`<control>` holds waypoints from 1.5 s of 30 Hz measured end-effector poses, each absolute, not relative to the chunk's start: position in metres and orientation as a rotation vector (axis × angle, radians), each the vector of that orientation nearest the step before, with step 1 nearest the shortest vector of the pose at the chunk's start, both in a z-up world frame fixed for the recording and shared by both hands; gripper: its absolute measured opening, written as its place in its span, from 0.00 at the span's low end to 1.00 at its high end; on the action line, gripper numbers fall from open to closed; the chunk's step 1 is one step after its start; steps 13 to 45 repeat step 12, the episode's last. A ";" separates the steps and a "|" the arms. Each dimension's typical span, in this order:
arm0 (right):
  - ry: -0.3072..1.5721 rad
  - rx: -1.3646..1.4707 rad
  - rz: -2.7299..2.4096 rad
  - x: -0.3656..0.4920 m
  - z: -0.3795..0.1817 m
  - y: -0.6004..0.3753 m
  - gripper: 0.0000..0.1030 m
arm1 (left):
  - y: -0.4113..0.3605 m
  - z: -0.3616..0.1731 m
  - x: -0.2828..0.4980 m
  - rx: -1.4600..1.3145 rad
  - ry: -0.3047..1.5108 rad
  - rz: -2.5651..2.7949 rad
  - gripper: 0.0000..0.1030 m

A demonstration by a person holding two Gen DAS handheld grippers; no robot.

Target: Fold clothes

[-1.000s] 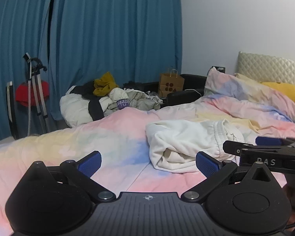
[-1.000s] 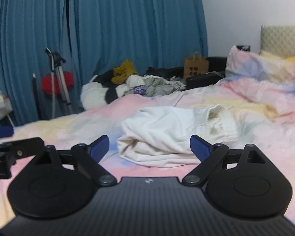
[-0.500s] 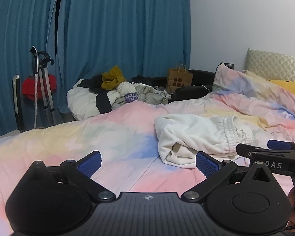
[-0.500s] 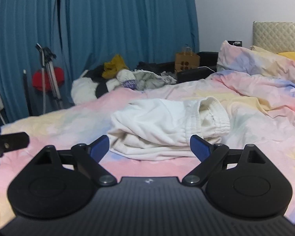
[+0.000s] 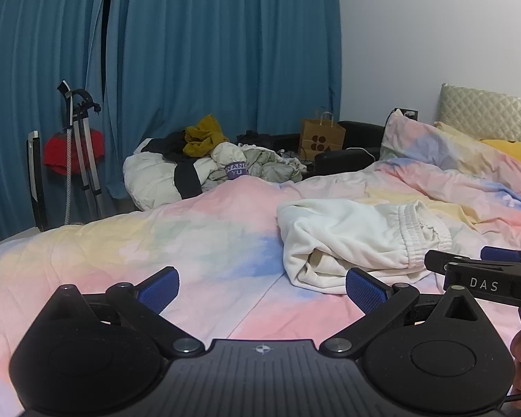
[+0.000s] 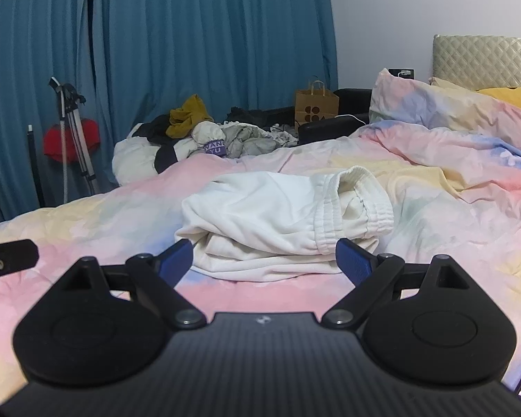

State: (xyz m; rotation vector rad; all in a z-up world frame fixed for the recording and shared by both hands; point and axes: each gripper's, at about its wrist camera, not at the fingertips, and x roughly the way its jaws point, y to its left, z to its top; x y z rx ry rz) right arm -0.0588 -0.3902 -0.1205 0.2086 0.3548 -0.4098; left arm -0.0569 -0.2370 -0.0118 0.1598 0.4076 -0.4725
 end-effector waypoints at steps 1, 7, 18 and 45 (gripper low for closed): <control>0.356 0.210 -0.412 -0.059 -0.121 -0.390 0.88 | -0.237 -0.012 -0.057 0.159 0.409 -0.473 1.00; 0.366 0.219 -0.409 -0.057 -0.122 -0.391 0.88 | -0.235 -0.012 -0.056 0.150 0.411 -0.455 1.00; 0.365 0.233 -0.371 -0.058 -0.121 -0.392 0.88 | -0.231 -0.009 -0.055 0.124 0.406 -0.459 1.00; 0.365 0.233 -0.371 -0.058 -0.121 -0.392 0.88 | -0.231 -0.009 -0.055 0.124 0.406 -0.459 1.00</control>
